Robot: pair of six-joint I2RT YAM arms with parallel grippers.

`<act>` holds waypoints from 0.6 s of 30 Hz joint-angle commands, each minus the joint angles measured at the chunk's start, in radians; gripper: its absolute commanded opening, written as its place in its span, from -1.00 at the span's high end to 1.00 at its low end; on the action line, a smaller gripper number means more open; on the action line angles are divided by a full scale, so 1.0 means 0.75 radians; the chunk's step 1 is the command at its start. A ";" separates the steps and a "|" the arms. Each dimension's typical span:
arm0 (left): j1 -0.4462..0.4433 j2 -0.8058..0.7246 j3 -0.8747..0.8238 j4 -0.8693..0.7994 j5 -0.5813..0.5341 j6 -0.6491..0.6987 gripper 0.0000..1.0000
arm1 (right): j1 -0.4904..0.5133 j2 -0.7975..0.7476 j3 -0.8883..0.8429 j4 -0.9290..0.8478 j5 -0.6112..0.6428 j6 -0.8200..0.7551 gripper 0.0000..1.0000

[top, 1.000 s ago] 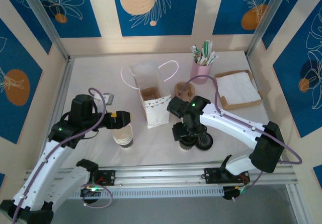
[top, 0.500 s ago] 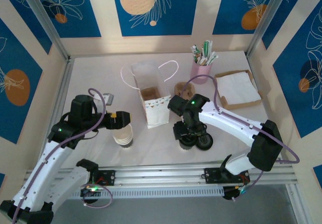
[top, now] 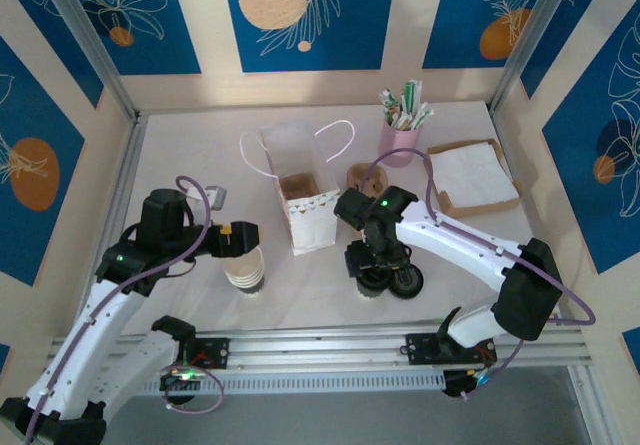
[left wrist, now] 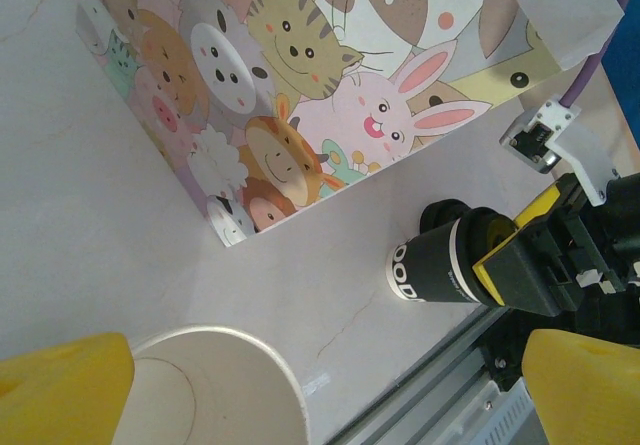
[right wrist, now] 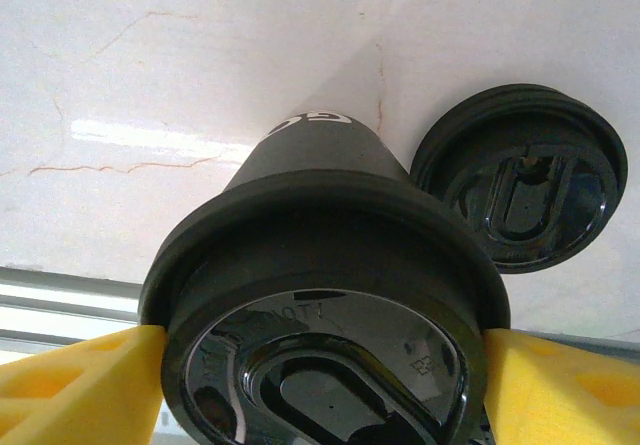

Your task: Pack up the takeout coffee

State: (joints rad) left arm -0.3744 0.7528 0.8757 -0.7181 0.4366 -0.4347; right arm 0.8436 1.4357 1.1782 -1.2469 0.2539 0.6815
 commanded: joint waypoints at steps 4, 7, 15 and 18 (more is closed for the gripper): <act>-0.012 -0.012 -0.012 0.025 0.026 0.023 -1.00 | 0.002 -0.072 0.000 -0.047 -0.033 0.021 -0.64; -0.013 -0.007 -0.015 0.030 0.028 0.021 -1.00 | 0.004 -0.083 -0.013 -0.047 -0.034 0.022 -0.68; -0.012 -0.005 -0.014 0.035 0.032 0.021 -1.00 | 0.006 -0.088 -0.041 -0.038 -0.040 0.028 -0.65; -0.012 -0.004 -0.015 0.033 0.034 0.022 -1.00 | 0.010 -0.083 -0.048 -0.035 -0.044 0.030 -0.65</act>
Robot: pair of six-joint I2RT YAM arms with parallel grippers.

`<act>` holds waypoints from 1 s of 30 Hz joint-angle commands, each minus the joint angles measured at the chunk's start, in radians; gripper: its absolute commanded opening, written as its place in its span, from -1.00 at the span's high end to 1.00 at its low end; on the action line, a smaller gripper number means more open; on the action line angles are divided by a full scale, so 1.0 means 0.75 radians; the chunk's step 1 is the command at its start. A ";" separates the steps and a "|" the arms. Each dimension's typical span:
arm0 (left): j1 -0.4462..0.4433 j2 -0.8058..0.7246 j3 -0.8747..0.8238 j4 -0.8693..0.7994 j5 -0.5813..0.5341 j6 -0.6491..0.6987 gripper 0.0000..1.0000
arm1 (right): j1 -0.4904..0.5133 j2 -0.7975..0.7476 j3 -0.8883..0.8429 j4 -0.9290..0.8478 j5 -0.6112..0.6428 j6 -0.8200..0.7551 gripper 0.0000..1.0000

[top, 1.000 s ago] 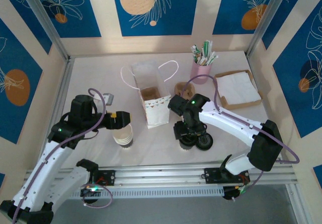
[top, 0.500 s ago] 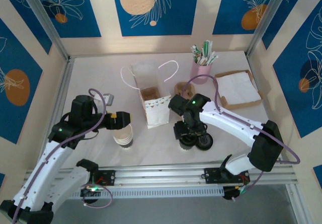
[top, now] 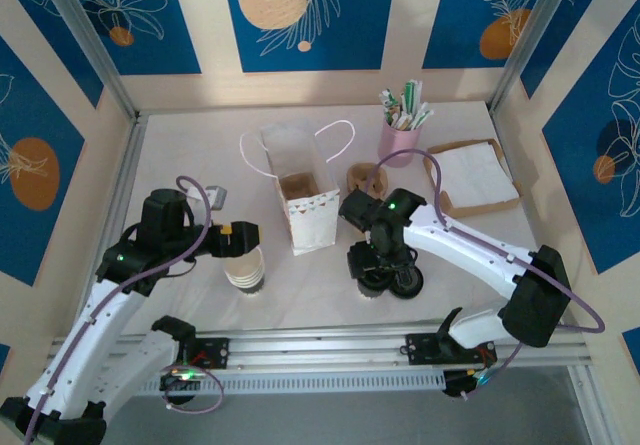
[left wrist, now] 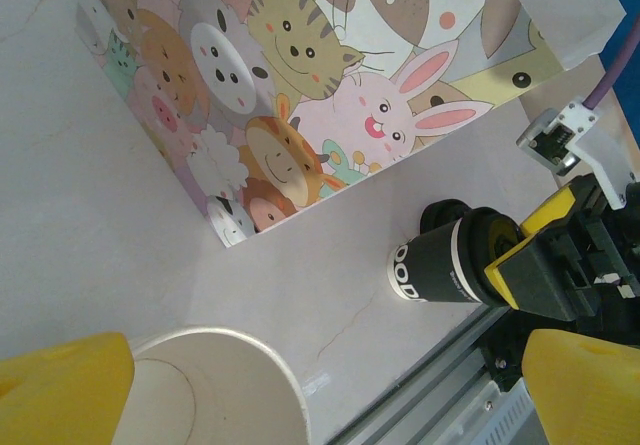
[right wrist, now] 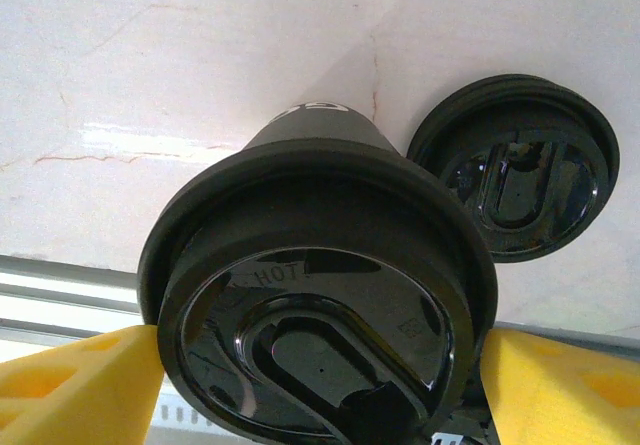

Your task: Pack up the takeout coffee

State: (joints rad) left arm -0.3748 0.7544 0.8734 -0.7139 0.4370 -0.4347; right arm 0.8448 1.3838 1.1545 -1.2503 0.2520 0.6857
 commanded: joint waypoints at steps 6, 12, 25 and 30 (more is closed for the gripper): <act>-0.013 -0.002 -0.014 0.033 0.034 0.022 -1.00 | 0.015 -0.004 -0.026 -0.017 -0.043 0.025 -0.67; -0.013 -0.001 -0.015 0.036 0.033 0.024 -1.00 | 0.017 0.011 -0.026 -0.002 -0.048 0.019 -0.67; -0.012 -0.002 -0.016 0.038 0.029 0.025 -1.00 | 0.021 0.009 -0.049 0.006 -0.055 0.025 -0.59; -0.012 -0.001 -0.015 0.043 0.027 0.021 -1.00 | 0.023 -0.003 -0.054 0.009 -0.052 0.029 -0.50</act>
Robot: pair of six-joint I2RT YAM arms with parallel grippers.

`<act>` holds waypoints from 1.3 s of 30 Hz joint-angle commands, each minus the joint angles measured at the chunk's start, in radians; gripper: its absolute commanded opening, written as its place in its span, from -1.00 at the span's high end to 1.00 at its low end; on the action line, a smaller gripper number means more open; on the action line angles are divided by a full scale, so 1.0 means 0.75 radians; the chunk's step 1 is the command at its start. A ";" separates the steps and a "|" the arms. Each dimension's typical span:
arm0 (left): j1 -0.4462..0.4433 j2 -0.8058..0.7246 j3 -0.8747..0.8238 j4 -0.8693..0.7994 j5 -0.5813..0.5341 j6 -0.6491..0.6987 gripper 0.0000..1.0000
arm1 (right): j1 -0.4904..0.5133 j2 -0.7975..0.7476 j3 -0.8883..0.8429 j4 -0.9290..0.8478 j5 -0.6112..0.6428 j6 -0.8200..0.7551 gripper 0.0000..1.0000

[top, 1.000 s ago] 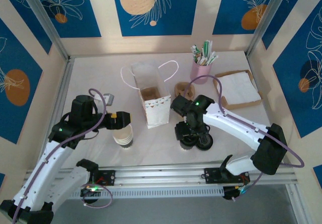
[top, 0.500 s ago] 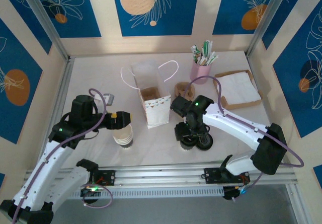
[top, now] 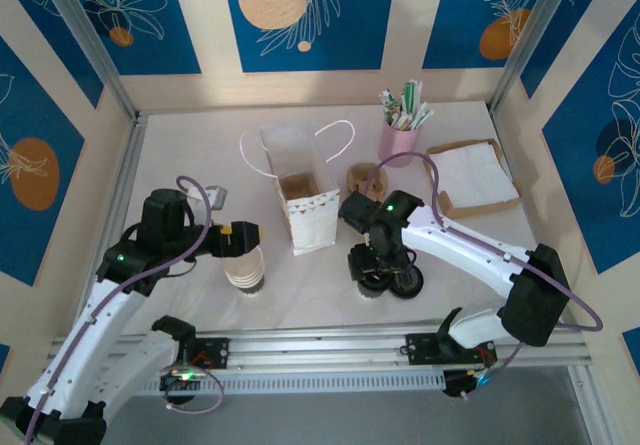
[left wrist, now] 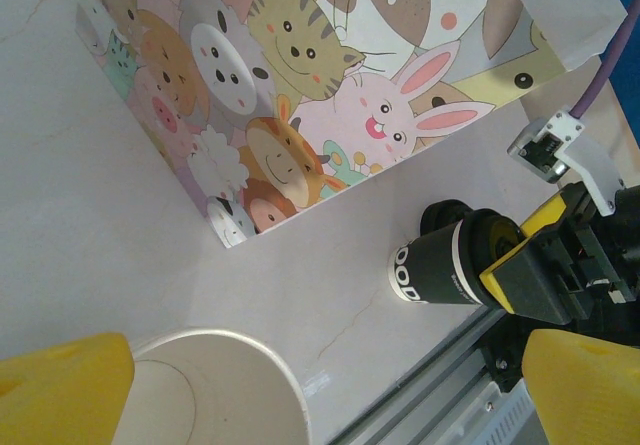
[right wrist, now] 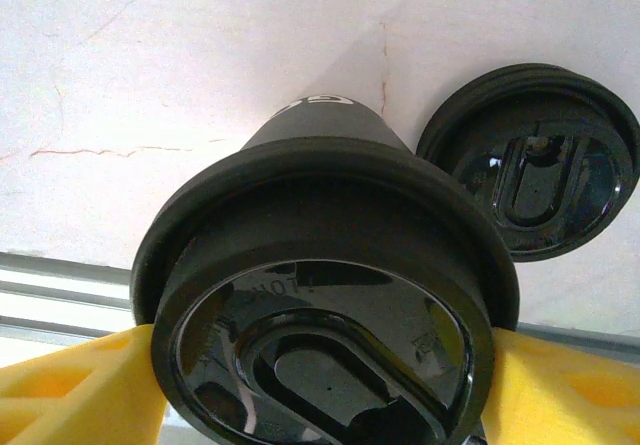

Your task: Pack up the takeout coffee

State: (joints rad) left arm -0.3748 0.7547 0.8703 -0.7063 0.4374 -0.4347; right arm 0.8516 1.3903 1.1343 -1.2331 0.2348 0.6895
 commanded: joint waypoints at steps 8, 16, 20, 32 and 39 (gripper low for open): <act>-0.012 -0.007 -0.012 0.034 0.015 0.017 -1.00 | 0.025 -0.047 -0.013 -0.031 -0.008 0.030 -0.33; -0.010 -0.008 0.012 0.015 -0.114 0.002 -1.00 | 0.034 -0.126 0.027 -0.065 0.018 0.038 -0.30; -0.008 0.028 0.056 -0.013 -0.249 -0.004 -1.00 | 0.033 -0.188 0.060 -0.107 0.035 0.039 -0.29; 0.277 0.368 0.256 0.063 -0.263 -0.052 -0.82 | -0.002 -0.398 0.266 -0.302 0.033 -0.001 -0.28; 0.395 0.746 0.466 0.208 -0.148 -0.025 -0.74 | -0.003 -0.540 0.408 -0.319 0.021 -0.073 -0.26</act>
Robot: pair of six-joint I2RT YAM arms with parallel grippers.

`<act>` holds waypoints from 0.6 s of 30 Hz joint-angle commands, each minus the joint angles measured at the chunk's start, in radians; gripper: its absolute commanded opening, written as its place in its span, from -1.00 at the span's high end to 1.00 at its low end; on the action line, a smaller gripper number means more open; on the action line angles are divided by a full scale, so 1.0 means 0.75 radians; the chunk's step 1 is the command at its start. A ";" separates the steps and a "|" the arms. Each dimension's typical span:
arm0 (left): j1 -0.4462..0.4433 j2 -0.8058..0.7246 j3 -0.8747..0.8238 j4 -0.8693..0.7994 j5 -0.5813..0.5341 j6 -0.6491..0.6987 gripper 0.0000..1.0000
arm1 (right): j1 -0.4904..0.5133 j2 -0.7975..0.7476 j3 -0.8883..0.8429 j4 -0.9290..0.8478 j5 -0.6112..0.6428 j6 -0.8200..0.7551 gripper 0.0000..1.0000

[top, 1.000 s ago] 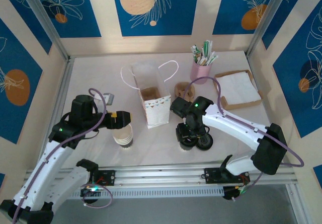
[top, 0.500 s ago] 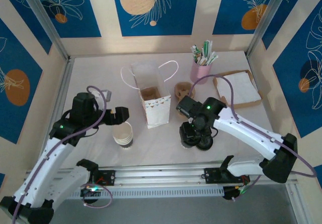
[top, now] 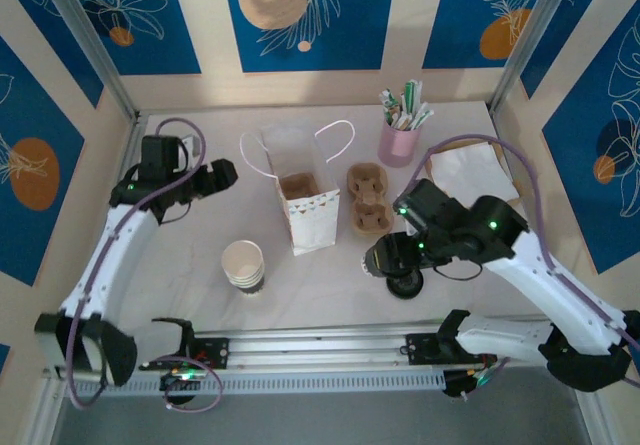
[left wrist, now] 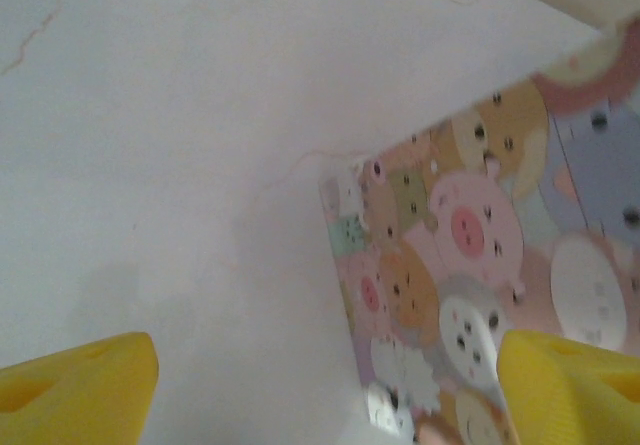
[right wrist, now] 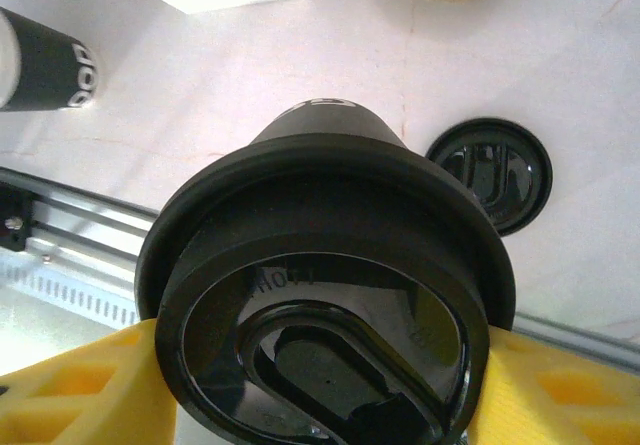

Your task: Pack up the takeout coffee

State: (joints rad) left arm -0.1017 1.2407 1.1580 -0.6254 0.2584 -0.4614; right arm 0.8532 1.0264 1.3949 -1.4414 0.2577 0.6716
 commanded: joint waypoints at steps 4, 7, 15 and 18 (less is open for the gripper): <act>0.038 0.342 0.204 0.240 0.187 0.008 -0.70 | -0.006 -0.137 0.125 0.016 -0.043 -0.116 -0.25; 0.036 0.500 0.284 0.340 0.242 0.004 -0.68 | -0.007 -0.173 0.174 0.063 -0.077 -0.157 -0.25; -0.013 0.862 0.550 0.396 0.342 0.043 -0.62 | -0.010 -0.180 0.281 0.125 -0.143 -0.218 -0.24; -0.038 0.942 0.622 0.409 0.370 0.058 -0.62 | -0.010 -0.183 0.314 0.147 -0.163 -0.225 -0.24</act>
State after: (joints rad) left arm -0.1074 1.9182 1.5642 -0.3515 0.4747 -0.4526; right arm 0.8501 0.8936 1.5909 -1.3647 0.1799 0.5323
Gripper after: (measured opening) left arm 0.811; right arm 0.648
